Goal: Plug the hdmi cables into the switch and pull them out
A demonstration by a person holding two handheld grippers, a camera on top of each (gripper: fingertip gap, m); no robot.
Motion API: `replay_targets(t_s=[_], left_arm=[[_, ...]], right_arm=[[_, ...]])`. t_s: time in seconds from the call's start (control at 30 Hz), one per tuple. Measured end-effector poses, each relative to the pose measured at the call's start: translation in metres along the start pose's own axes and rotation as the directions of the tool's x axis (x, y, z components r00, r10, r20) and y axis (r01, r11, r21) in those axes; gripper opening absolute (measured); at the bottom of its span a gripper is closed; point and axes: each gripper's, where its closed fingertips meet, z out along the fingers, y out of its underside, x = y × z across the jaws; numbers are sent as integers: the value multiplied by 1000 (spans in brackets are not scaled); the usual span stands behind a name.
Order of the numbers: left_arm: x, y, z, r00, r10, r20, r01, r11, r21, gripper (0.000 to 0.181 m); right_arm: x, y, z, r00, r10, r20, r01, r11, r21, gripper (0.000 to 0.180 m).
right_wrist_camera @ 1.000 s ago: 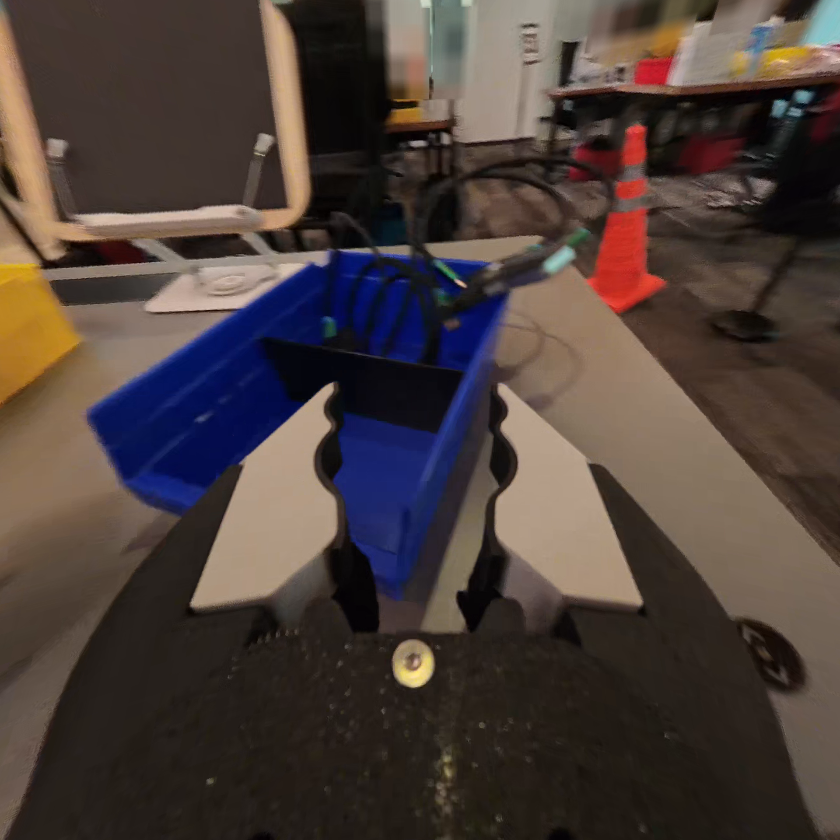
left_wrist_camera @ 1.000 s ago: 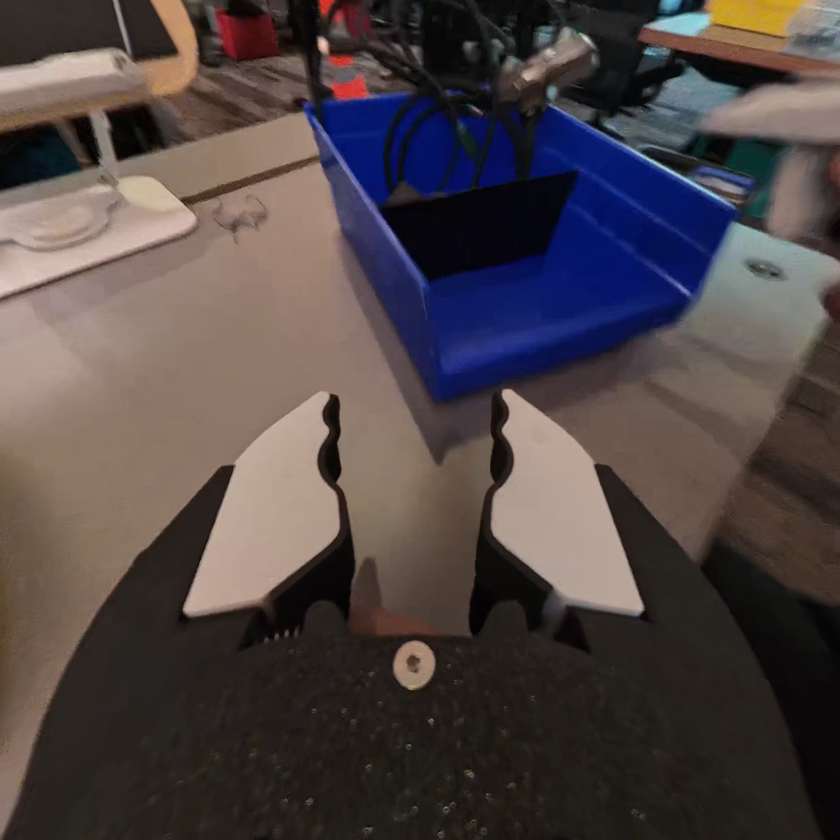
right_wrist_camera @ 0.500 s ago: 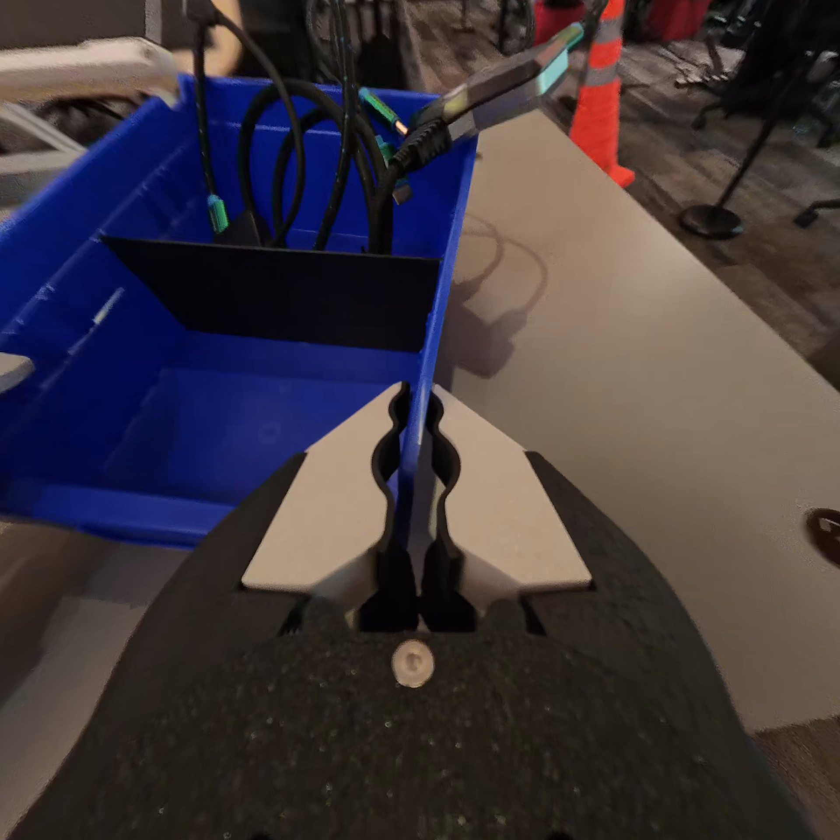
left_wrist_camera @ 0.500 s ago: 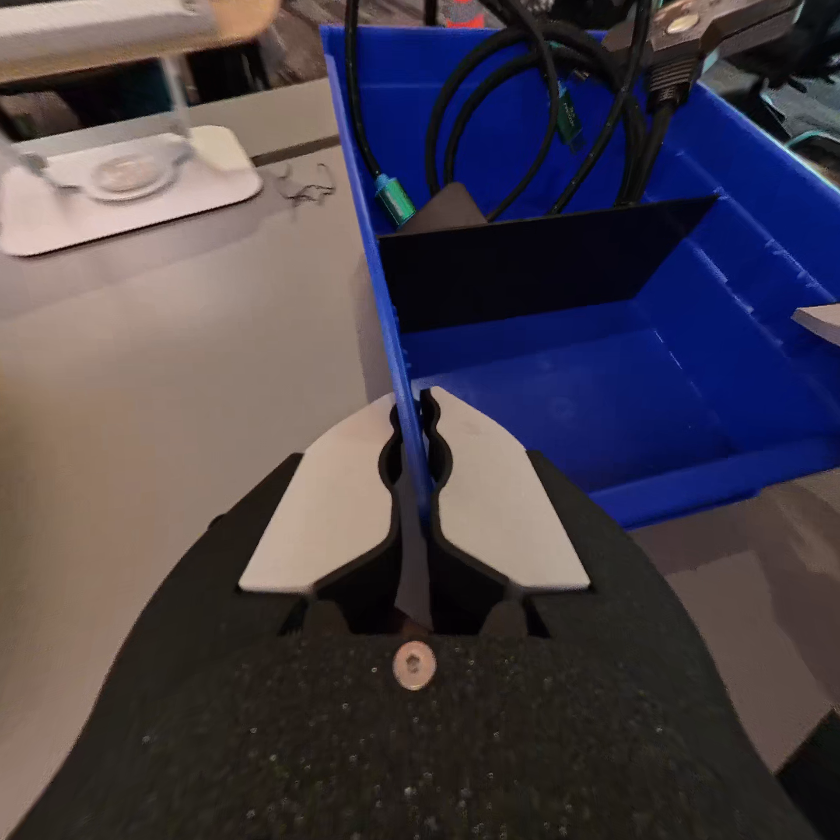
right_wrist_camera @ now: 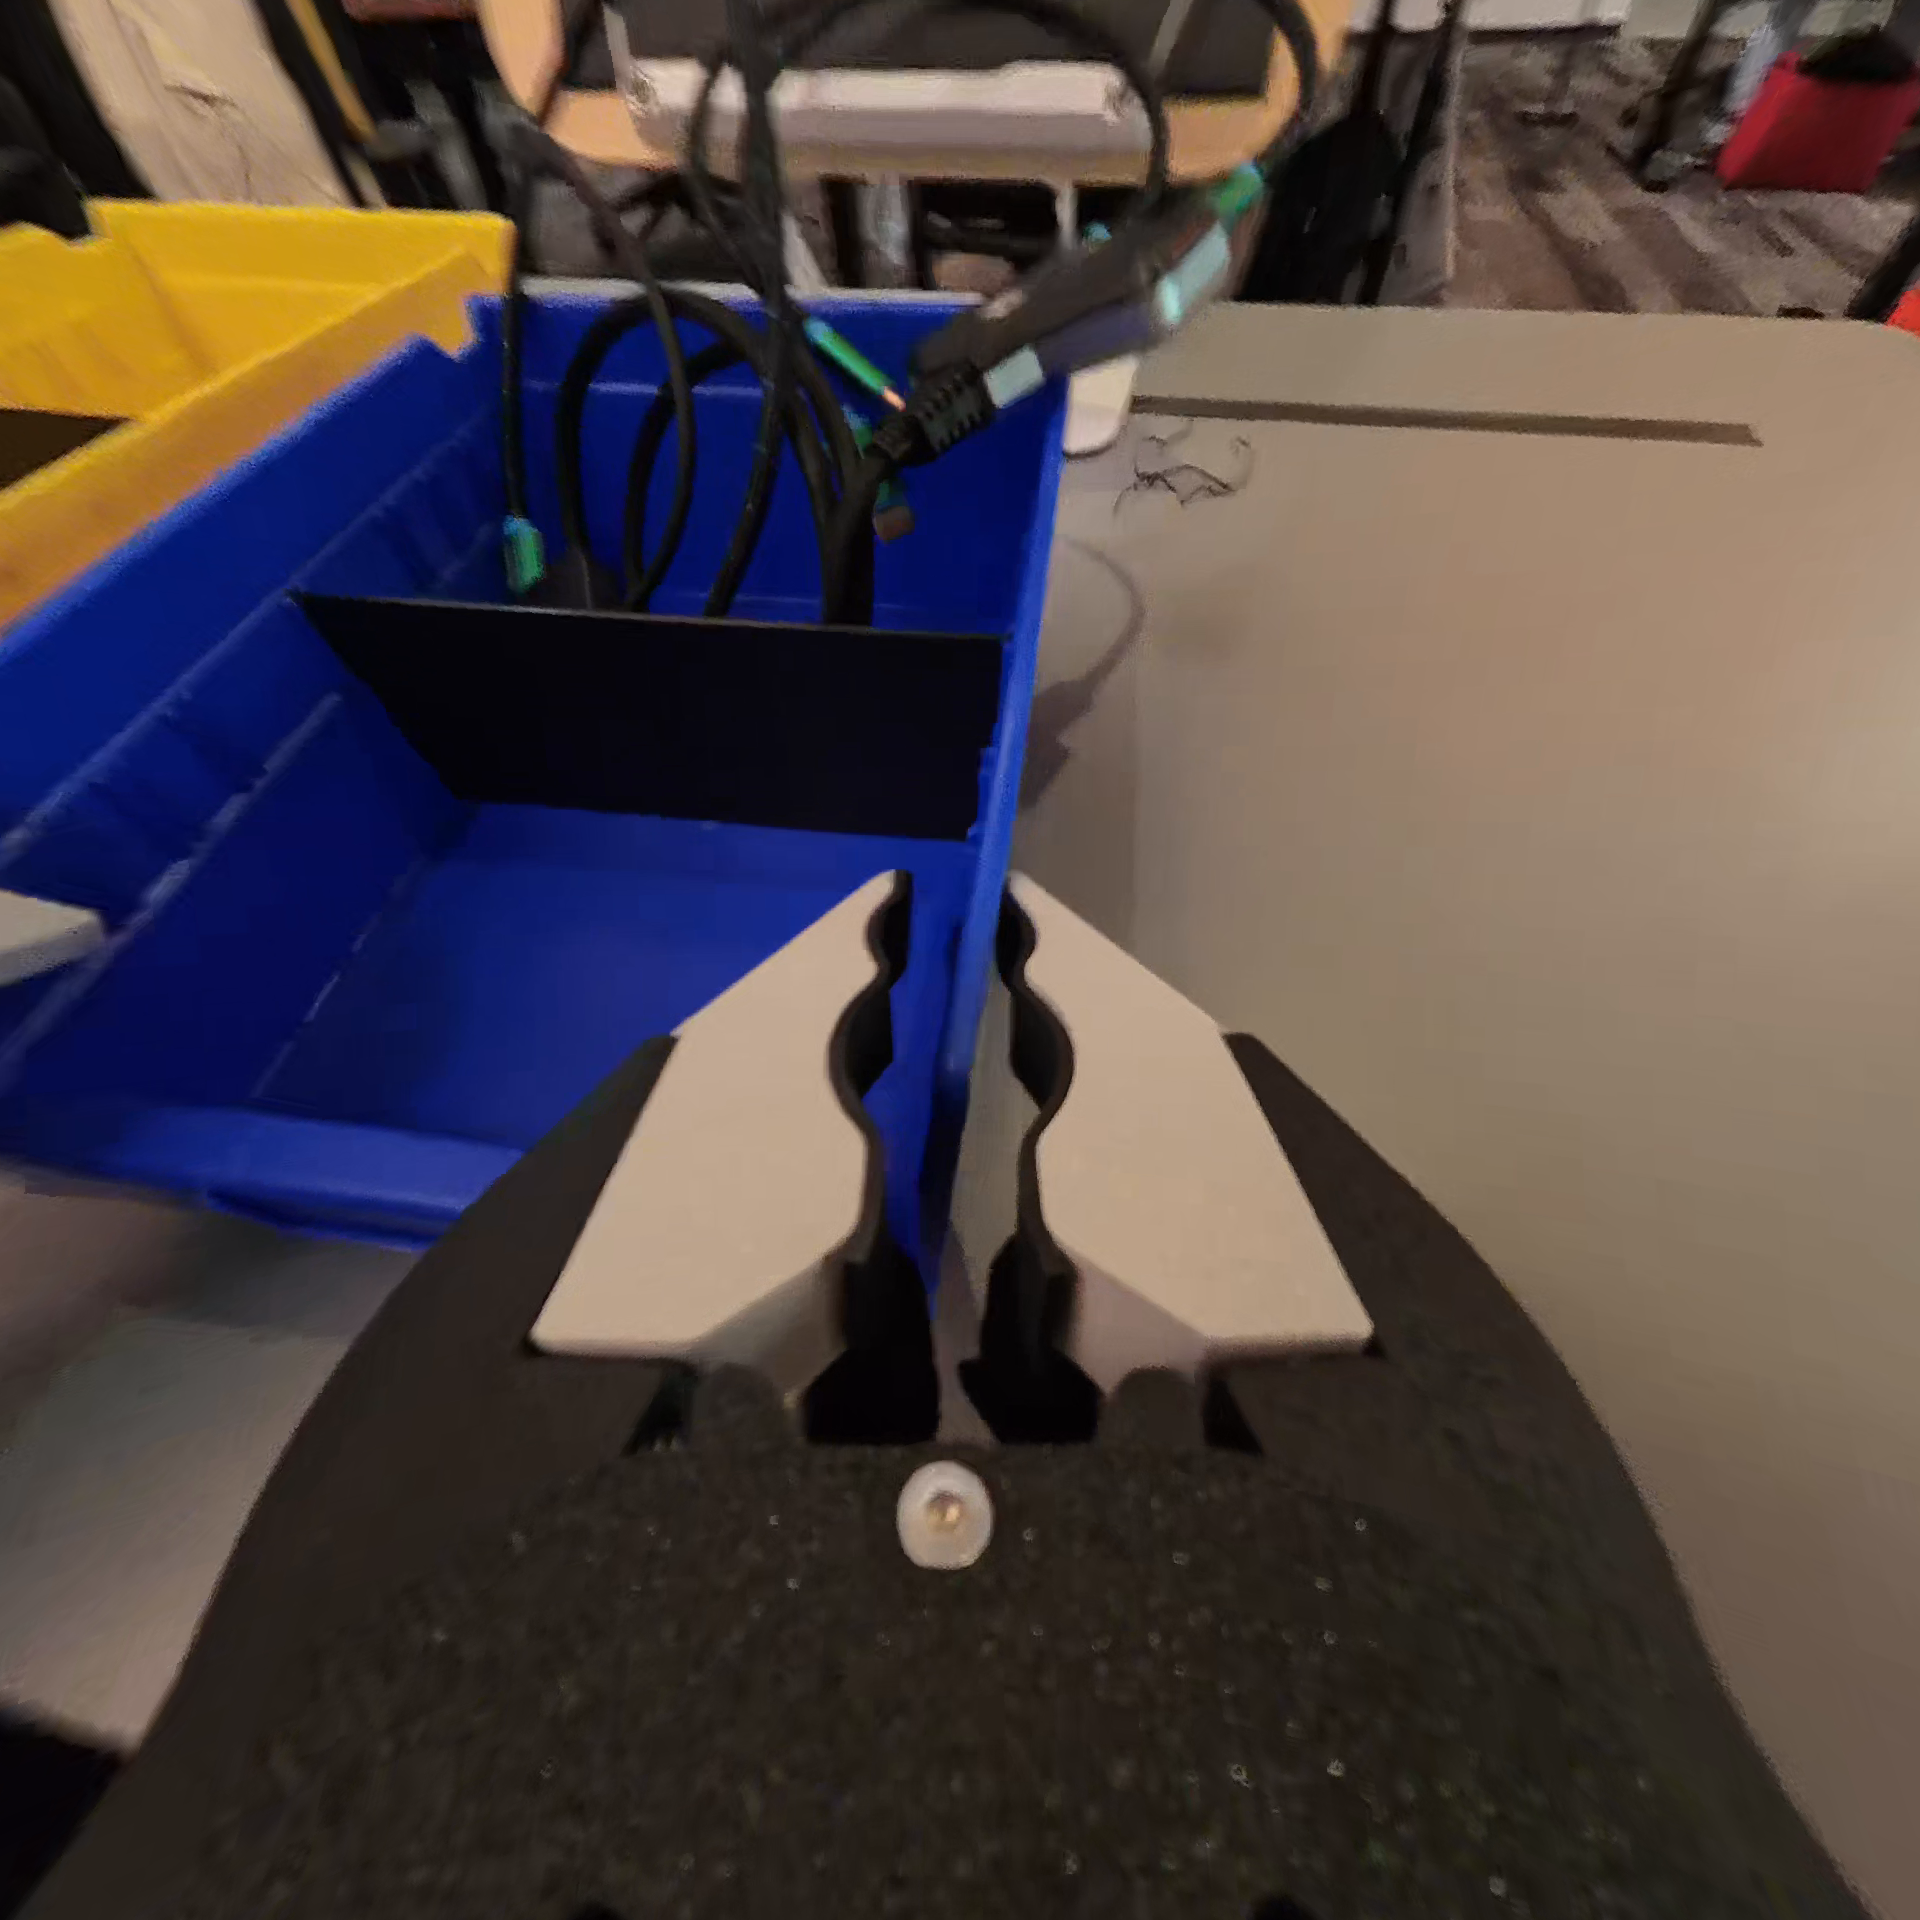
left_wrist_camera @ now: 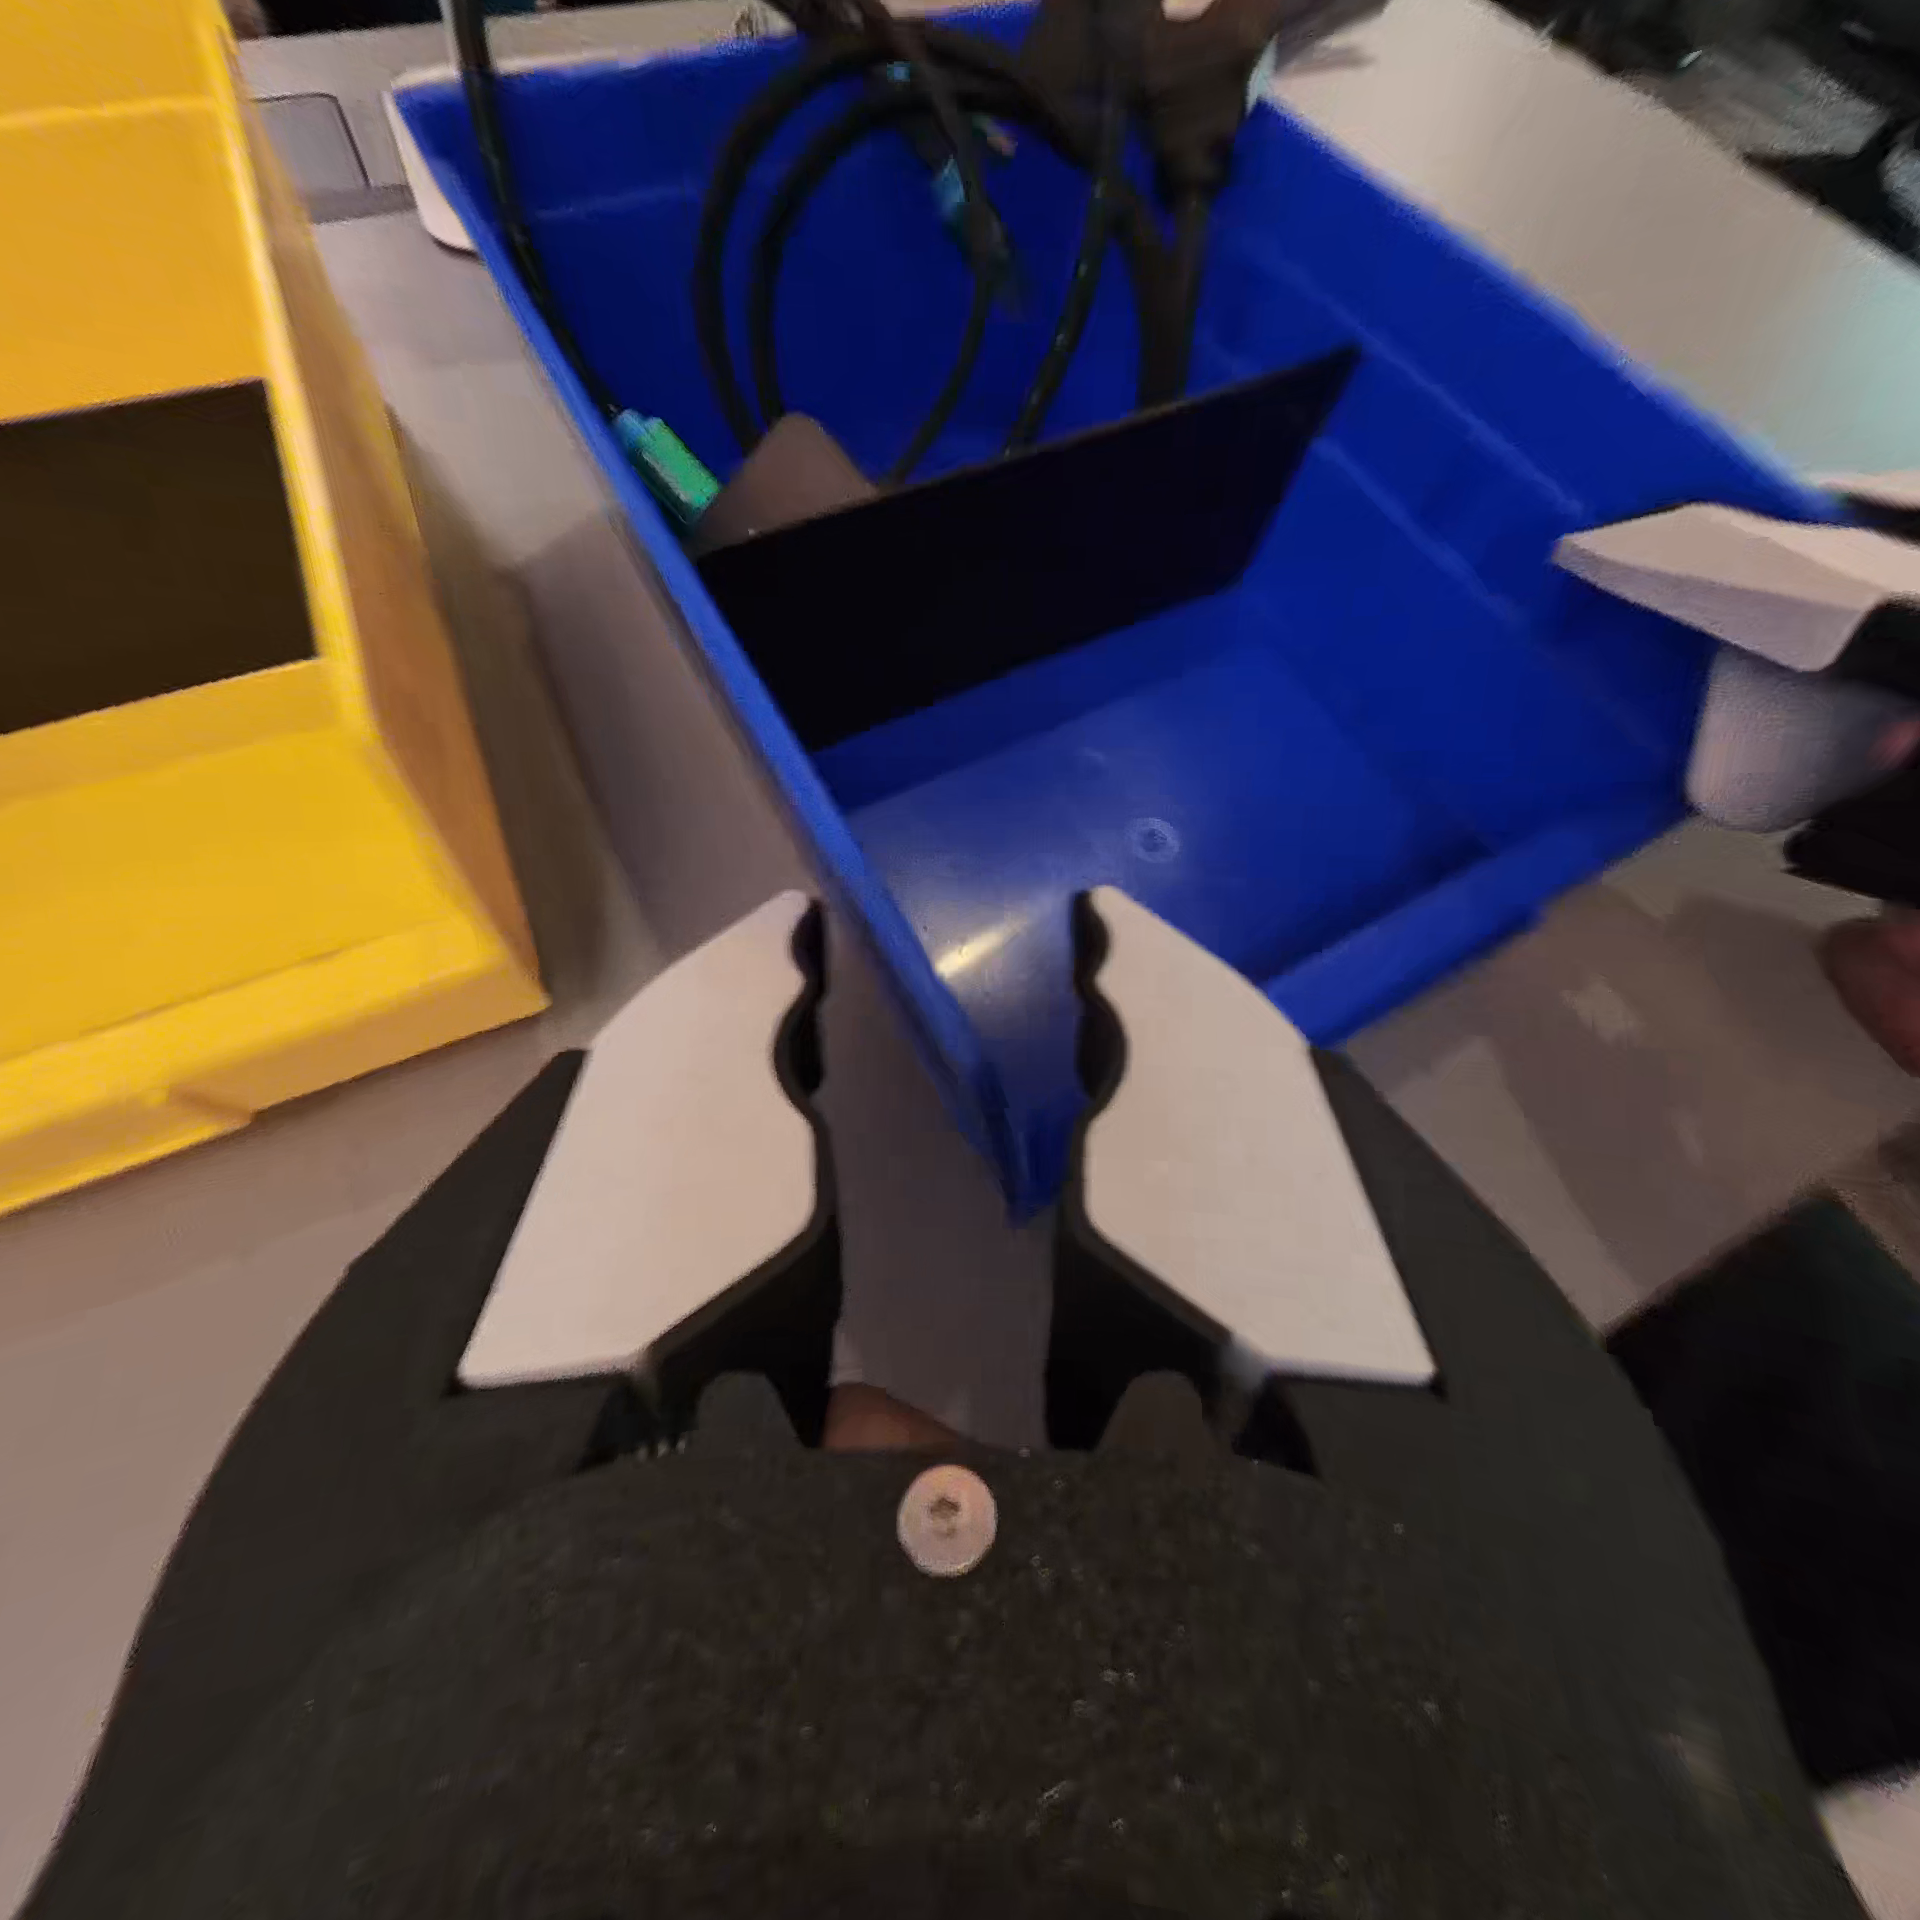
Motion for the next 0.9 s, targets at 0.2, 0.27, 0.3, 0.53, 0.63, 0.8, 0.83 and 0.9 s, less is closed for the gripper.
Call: replay_targets(t_s=[0.2,0.27,0.3,0.53,0.63,0.8,0.83,0.9], left_arm=[[-177,3,-90,923,-247,297,209,966,152,52],[-239,6,-98,884,-210,417,164,976,144,53],[-259,7,-93,882,-187,432,149,981,120,54],[-287,17,-55,938,-244,246,234,970,67,3],[-260,37,-85,927,-254,277,239,967,88,3],[-205,79,-146,891,-250,379,231,968,95,5],[-197,85,-155,887,-245,391,224,970,99,5],[-190,97,-173,872,-194,450,178,981,77,5]], right_arm=[[-37,-35,-63,974,-36,222,18,996,82,44],[-71,-37,-71,953,-104,284,81,992,92,43],[-97,-35,-72,927,-111,358,84,992,89,43],[-227,-9,-44,820,-210,532,204,976,72,51],[-257,-7,-45,803,-186,566,190,980,53,53],[-269,11,-28,871,-108,479,120,993,5,60],[-266,13,-22,897,-102,430,110,994,7,57],[-262,19,-10,933,-108,342,117,993,-5,28]])
